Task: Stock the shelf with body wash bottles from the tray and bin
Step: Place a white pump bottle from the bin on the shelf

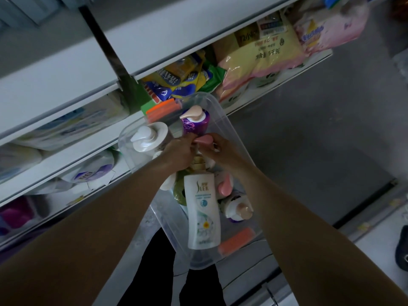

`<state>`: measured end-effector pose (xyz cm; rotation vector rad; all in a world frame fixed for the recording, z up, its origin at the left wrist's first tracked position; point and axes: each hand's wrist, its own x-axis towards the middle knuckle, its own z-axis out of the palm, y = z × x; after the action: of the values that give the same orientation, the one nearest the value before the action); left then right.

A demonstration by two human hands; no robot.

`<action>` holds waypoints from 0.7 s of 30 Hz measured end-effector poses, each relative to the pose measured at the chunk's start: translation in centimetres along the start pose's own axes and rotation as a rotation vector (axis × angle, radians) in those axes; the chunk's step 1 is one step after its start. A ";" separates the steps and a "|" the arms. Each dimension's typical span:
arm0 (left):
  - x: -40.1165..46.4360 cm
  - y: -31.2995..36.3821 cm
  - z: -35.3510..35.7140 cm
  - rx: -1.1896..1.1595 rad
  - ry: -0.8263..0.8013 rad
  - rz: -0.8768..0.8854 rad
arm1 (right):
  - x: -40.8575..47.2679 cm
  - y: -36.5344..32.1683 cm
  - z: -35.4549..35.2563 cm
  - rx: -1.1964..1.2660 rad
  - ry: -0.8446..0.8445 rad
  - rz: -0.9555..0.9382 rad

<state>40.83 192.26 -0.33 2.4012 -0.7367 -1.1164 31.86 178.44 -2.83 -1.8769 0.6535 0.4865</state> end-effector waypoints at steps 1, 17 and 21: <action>-0.1 0.0 0.0 -0.018 0.005 0.004 | 0.2 0.2 0.2 -0.009 0.015 -0.007; -2.7 1.2 -2.4 -0.566 0.093 -0.029 | -2.3 -3.2 -2.4 -0.217 0.175 -0.229; -4.5 2.7 -3.5 -0.635 0.098 0.009 | -4.2 -5.3 -4.3 -0.158 0.244 -0.250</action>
<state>40.36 193.32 5.86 1.8897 -0.2932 -1.0260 32.13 177.05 5.05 -2.1545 0.5404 0.1517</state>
